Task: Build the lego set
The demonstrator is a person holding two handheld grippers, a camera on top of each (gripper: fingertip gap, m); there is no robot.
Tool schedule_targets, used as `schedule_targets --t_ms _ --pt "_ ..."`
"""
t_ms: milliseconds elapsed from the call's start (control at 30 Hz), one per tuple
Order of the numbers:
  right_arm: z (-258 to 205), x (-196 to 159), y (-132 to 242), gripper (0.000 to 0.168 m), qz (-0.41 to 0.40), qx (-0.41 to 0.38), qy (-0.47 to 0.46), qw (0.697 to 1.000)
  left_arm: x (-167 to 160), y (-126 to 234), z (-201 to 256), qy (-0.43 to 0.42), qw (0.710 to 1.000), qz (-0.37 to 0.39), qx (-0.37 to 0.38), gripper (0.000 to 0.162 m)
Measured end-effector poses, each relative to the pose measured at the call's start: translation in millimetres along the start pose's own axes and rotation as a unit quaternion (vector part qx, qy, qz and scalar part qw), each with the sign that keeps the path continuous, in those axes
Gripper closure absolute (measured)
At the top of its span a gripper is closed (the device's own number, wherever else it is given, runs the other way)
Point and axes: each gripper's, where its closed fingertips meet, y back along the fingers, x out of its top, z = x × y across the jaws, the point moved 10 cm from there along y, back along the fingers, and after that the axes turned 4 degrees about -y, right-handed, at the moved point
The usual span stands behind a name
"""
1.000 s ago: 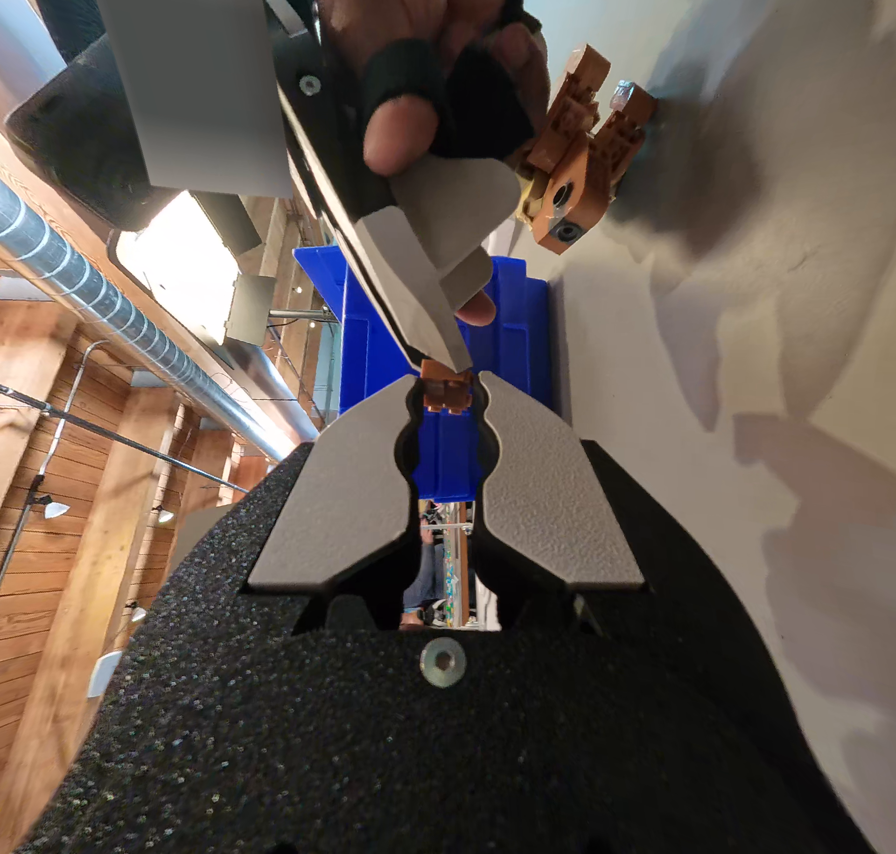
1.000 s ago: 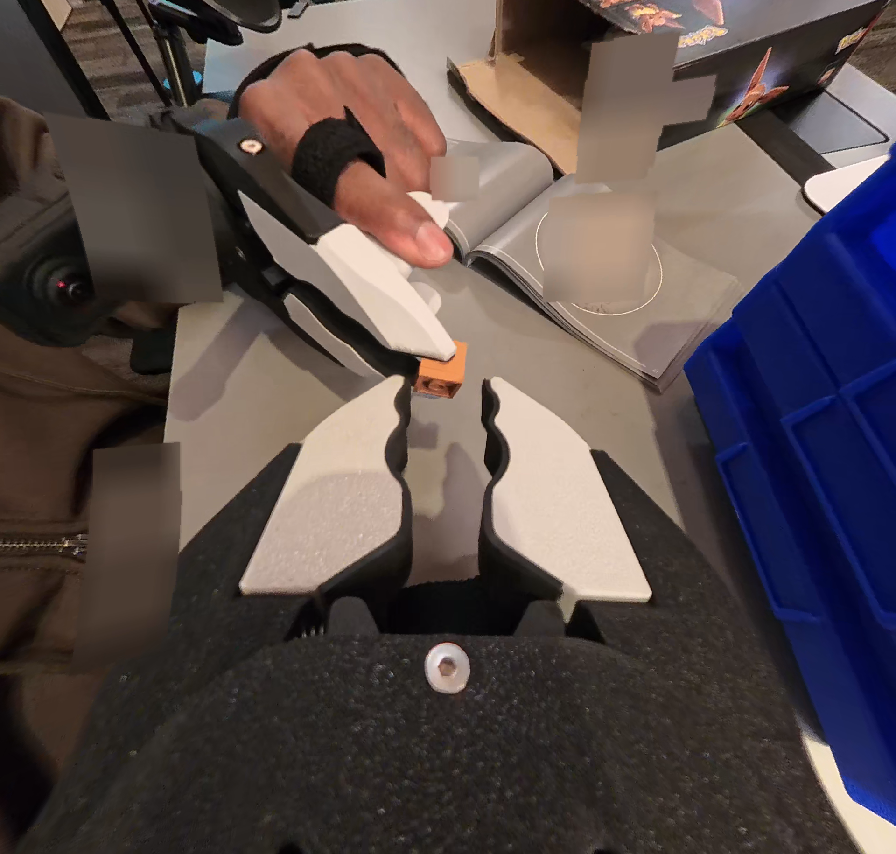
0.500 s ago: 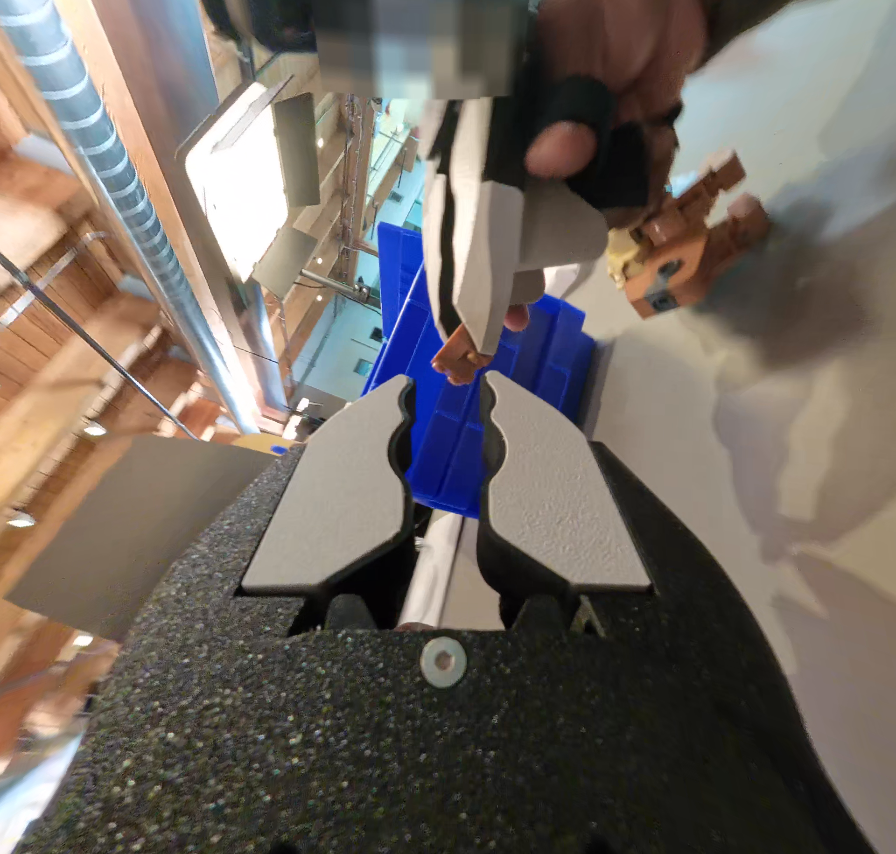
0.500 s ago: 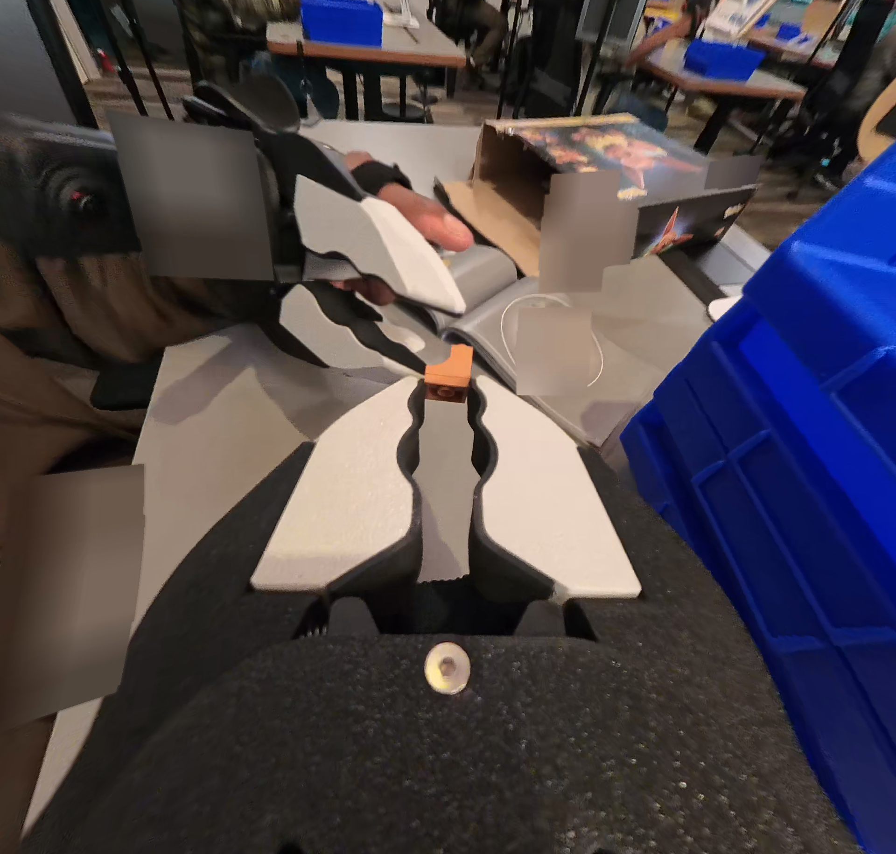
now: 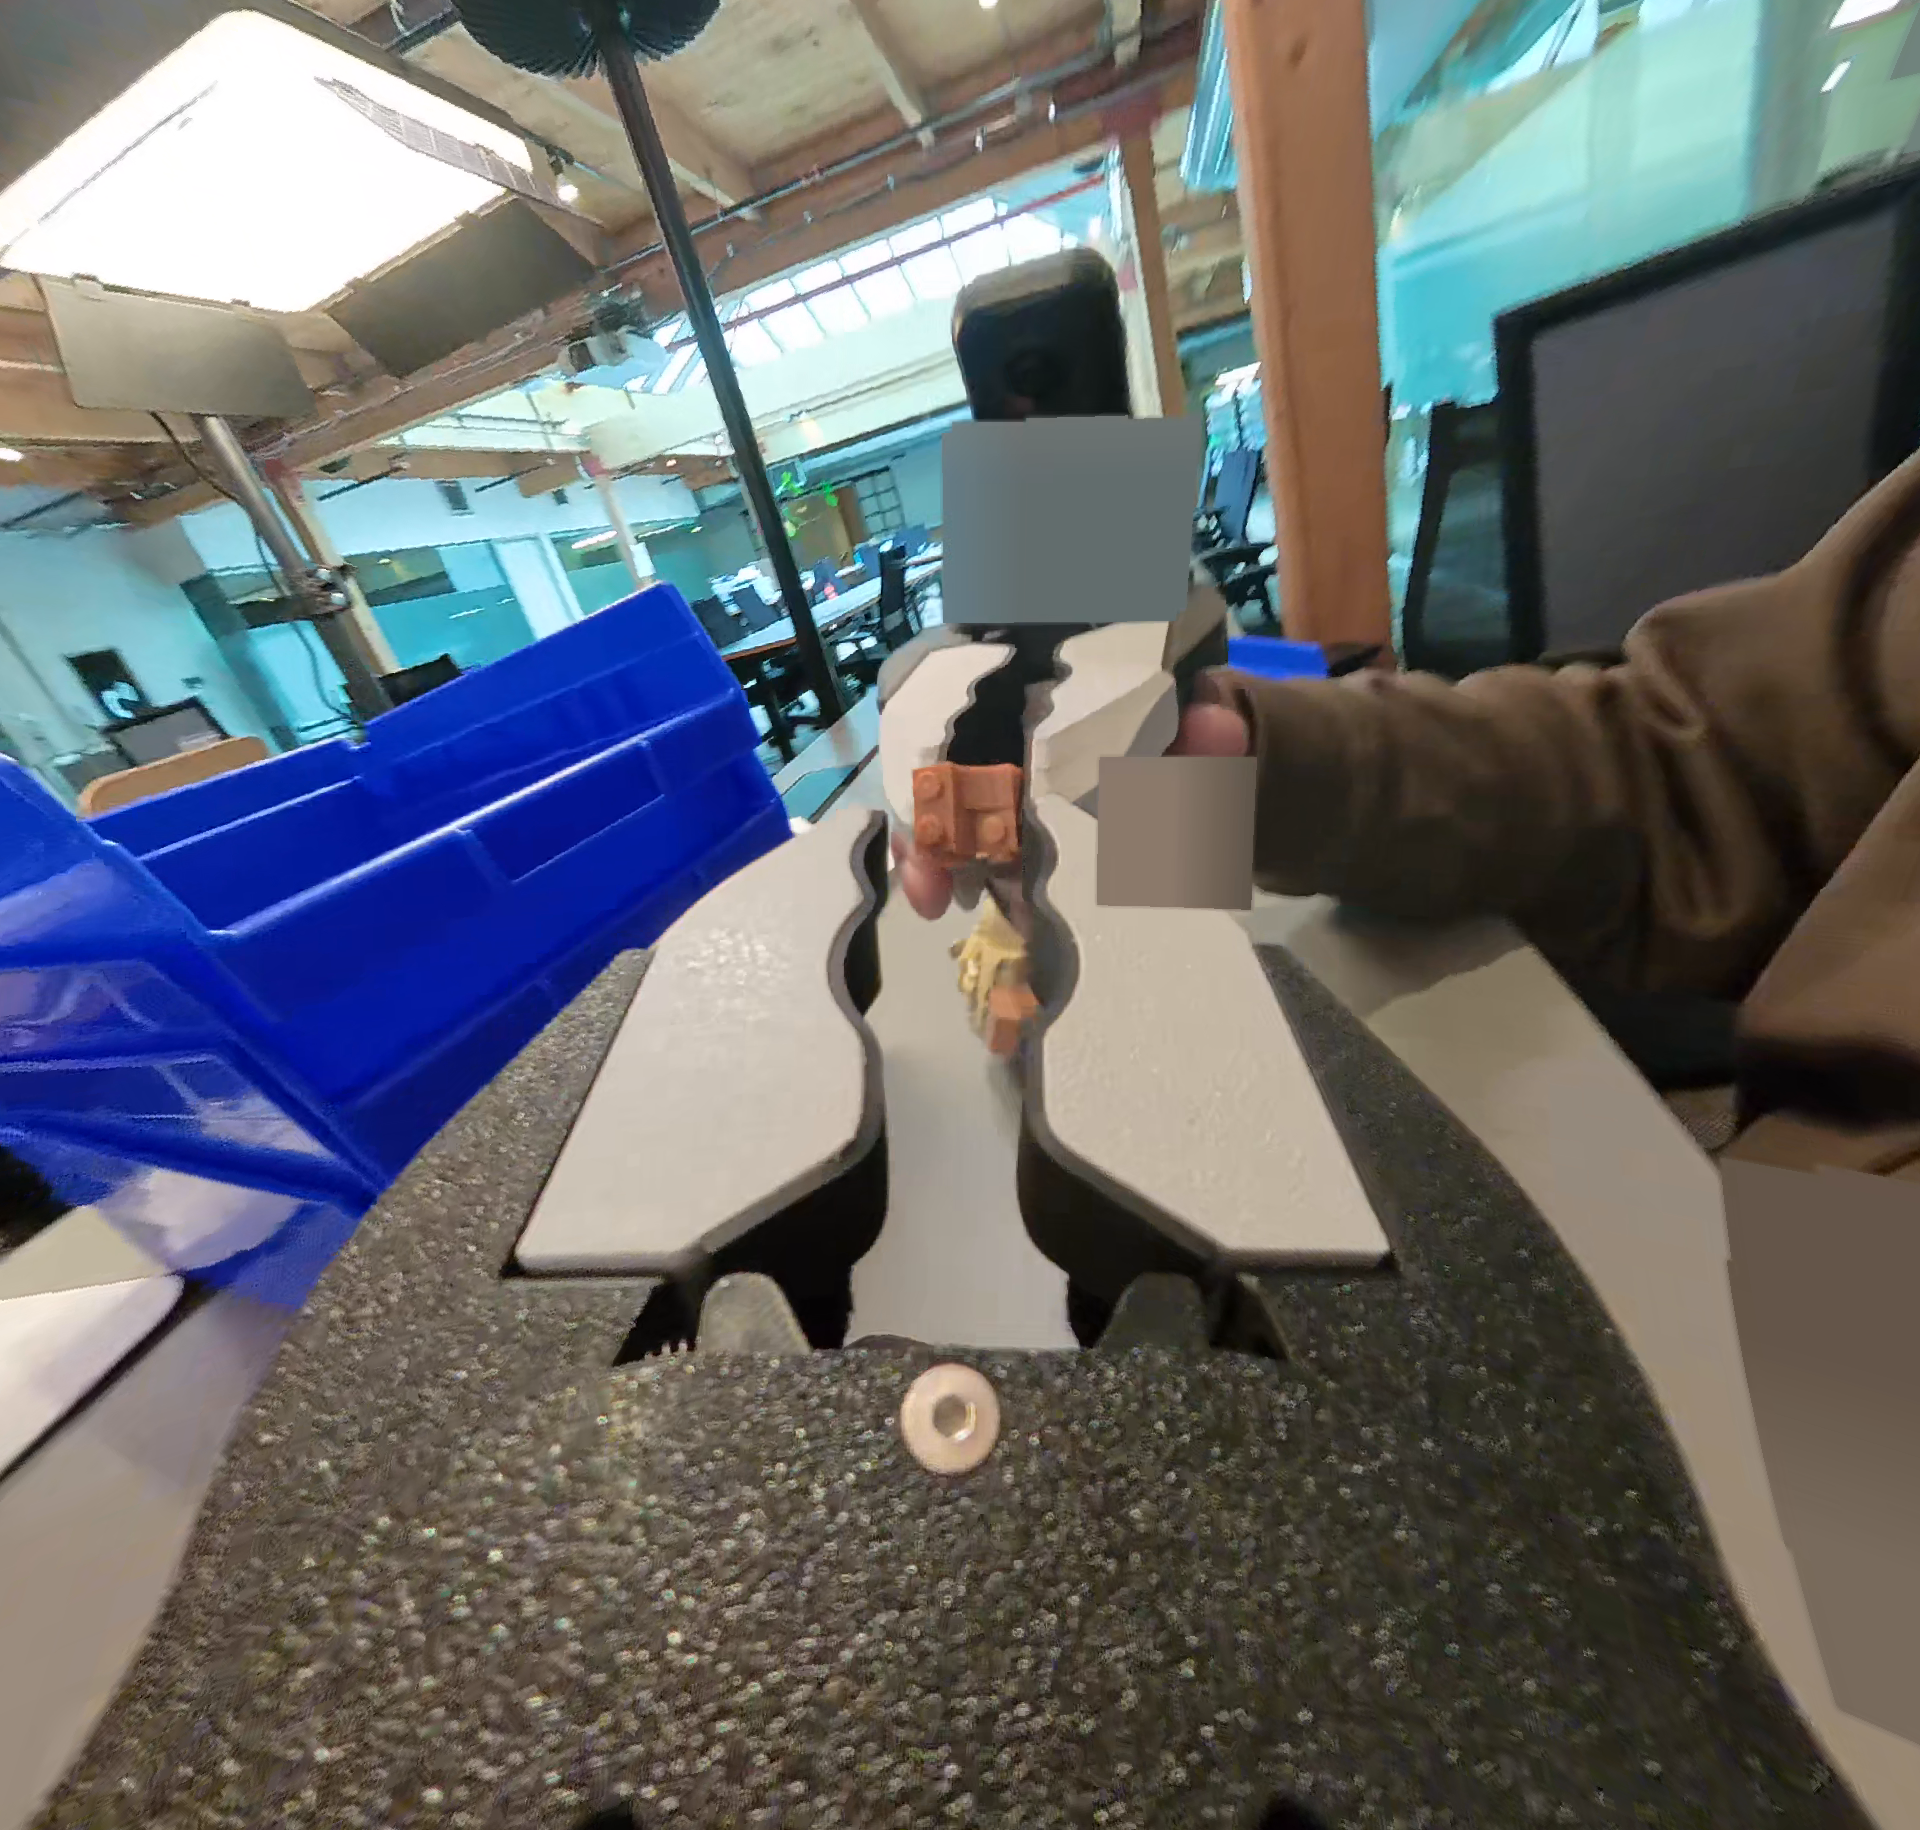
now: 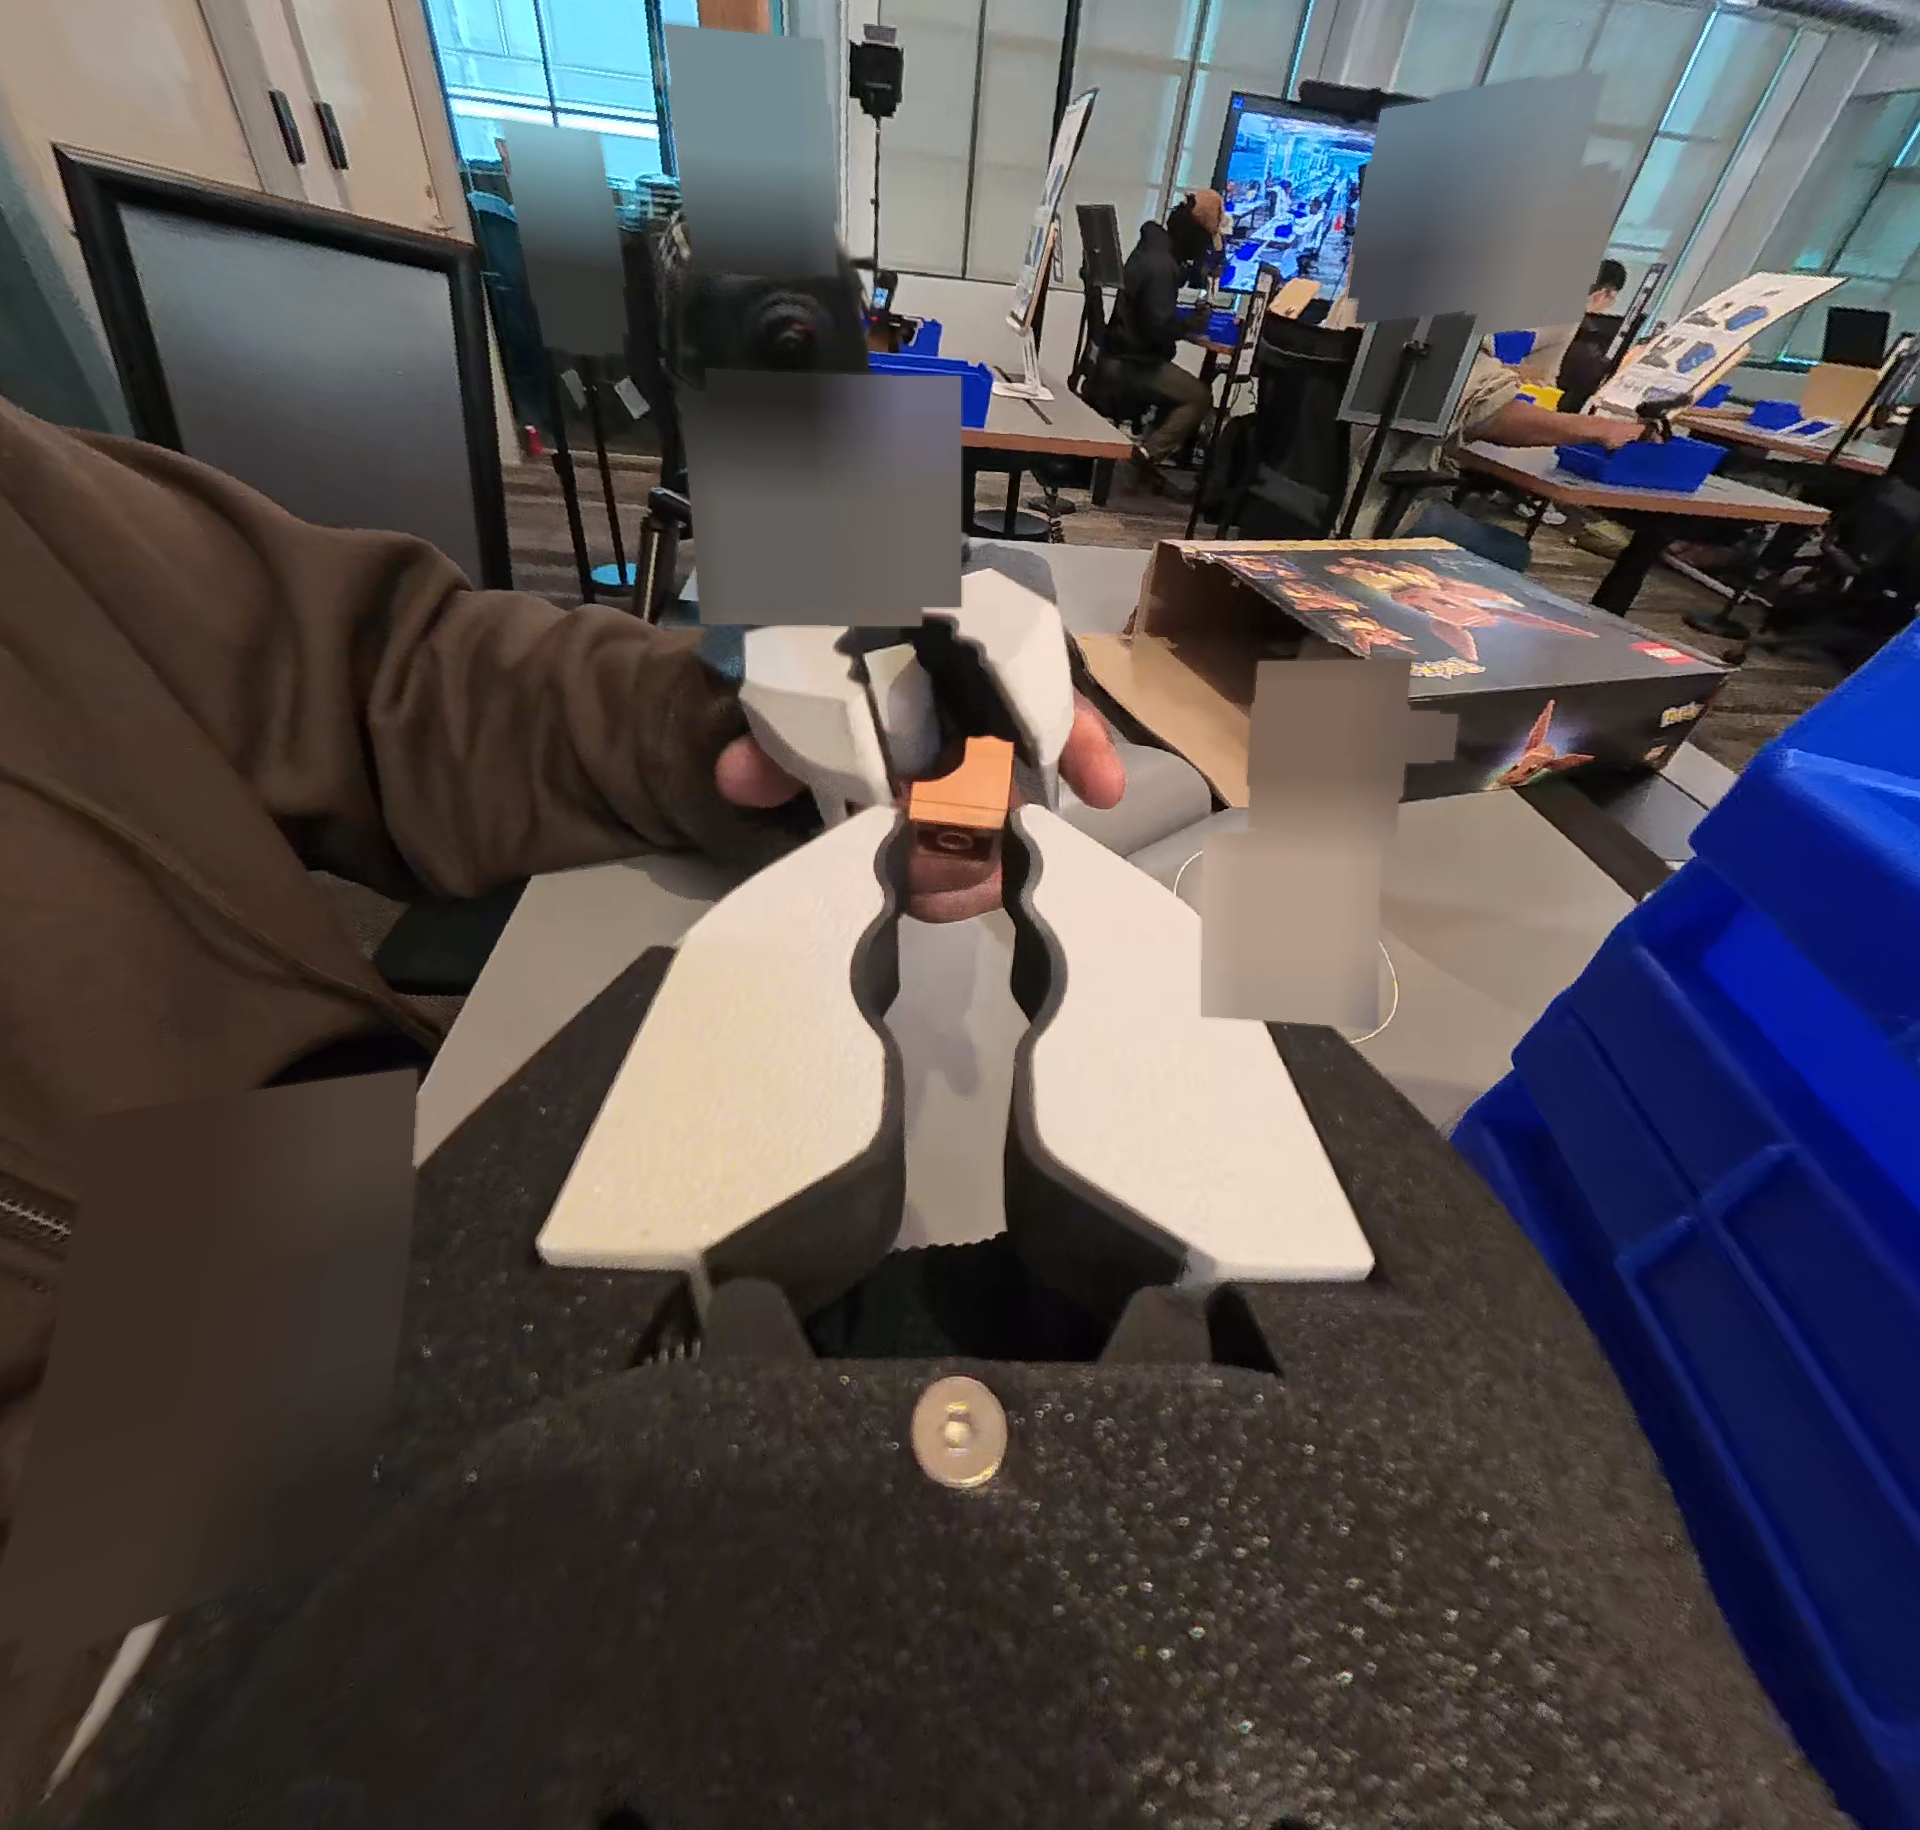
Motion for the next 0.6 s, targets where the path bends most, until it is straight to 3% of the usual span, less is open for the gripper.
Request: schedule_targets --t_ms 267,367,600 --pt "-6.6 1.7 0.1 0.152 0.015 0.022 0.025 0.999 -0.8 1.2 -1.4 0.052 0.998 0.015 -0.035 0.144" --pt "-7.3 1.5 0.2 0.152 0.019 0.026 0.026 0.999 -1.8 0.5 0.5 0.057 0.997 0.019 -0.048 0.153" --pt "-7.8 -0.4 -1.2 0.152 0.017 0.033 0.02 0.999 -0.9 2.4 1.3 0.045 0.997 0.027 -0.052 0.155"
